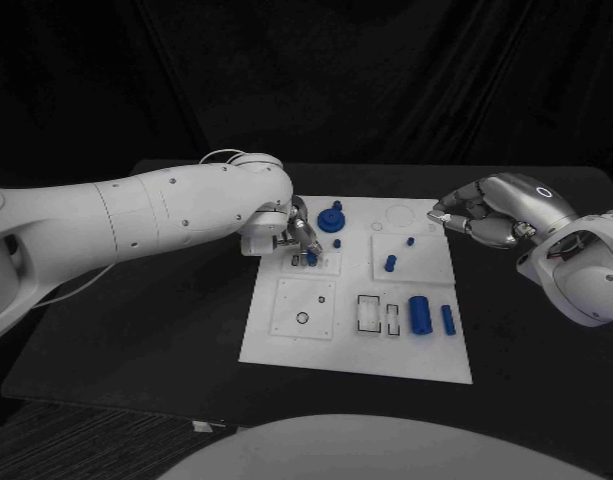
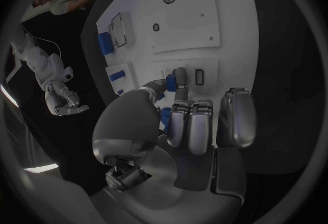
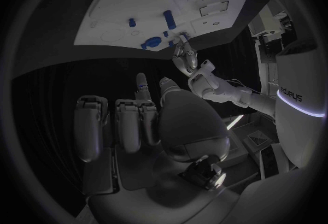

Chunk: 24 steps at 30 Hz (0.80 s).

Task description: Assemble the parts on the task board

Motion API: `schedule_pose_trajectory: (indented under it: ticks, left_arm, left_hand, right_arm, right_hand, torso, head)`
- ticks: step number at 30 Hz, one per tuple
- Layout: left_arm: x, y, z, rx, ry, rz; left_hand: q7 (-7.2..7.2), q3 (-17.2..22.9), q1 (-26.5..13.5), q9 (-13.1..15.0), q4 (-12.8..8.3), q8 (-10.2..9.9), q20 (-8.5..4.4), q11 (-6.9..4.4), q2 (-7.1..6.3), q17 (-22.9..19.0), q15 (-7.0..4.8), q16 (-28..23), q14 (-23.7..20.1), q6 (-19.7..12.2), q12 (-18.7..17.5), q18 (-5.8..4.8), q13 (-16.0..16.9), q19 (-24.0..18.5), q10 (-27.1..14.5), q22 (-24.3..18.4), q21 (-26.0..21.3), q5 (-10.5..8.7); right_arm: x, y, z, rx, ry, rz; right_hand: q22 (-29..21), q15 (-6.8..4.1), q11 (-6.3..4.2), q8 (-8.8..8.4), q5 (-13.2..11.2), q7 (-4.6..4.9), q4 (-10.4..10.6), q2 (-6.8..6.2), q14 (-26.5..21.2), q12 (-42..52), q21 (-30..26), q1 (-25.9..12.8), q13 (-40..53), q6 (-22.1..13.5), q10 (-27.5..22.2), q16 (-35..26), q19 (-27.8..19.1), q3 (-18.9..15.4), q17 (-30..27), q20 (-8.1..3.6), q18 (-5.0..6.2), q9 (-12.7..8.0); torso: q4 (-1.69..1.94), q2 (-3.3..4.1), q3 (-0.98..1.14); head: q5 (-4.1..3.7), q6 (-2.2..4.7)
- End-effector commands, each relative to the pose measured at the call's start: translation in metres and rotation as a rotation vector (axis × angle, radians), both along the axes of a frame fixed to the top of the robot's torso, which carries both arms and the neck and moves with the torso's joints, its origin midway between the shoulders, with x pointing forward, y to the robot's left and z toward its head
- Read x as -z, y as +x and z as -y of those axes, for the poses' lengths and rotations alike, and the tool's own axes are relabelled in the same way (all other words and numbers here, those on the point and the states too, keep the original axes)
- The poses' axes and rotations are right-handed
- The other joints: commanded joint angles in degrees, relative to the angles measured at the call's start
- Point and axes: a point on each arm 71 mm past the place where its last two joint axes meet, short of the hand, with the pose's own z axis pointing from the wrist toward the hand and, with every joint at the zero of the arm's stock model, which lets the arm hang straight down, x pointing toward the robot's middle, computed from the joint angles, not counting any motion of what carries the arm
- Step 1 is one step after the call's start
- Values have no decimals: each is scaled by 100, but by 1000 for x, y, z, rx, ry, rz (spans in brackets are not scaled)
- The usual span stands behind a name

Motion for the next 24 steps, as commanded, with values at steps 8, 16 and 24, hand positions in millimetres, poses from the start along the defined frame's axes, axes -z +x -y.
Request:
schedule_pose_trajectory:
  ticks: [8, 16, 24]
  left_arm:
    - [2, -1, 2, 17, -18, -15]
    - [3, -1, 2, 18, -20, -17]
    - [5, -2, 3, 19, -20, -20]
  left_hand:
    - [28, 48, -45, 5, 0, -40, -8, 16, 0, 1509, 5, 15, 595, -19, -31, 86, 1384, -60, 512, 1042, -65, -32]
    - [28, 49, -45, 5, 0, -40, -8, 16, 0, 1509, 5, 15, 595, -19, -31, 86, 1384, -60, 511, 1042, -66, -32]
    - [34, 70, -45, 5, -4, -52, -5, 21, 4, 1509, 9, 15, 595, -37, -56, 93, 1358, -79, 493, 1032, -104, -29]
  right_arm:
    - [1, 0, 1, 11, 0, -2]
    - [1, 0, 1, 12, 0, -2]
    - [1, 0, 1, 13, -1, -3]
  right_hand:
    - [1353, 30, 42, -25, 27, 27, -3, -6, 553, 7, -17, 62, 1503, -22, 599, -21, 385, 39, 1197, 43, -19, -8]
    - [1353, 30, 42, -25, 27, 27, -3, -6, 553, 7, -17, 62, 1503, -22, 599, -21, 385, 39, 1197, 43, -19, -8]
    - [1353, 30, 42, -25, 27, 27, -3, -6, 553, 7, -17, 62, 1503, -22, 599, -21, 385, 39, 1197, 43, -19, -8]
  torso:
    - [0, -5, 1]
    - [0, 1, -1]
    - [1, -1, 2]
  head:
    - [6, -1]
    - [5, -1]
    - [9, -1]
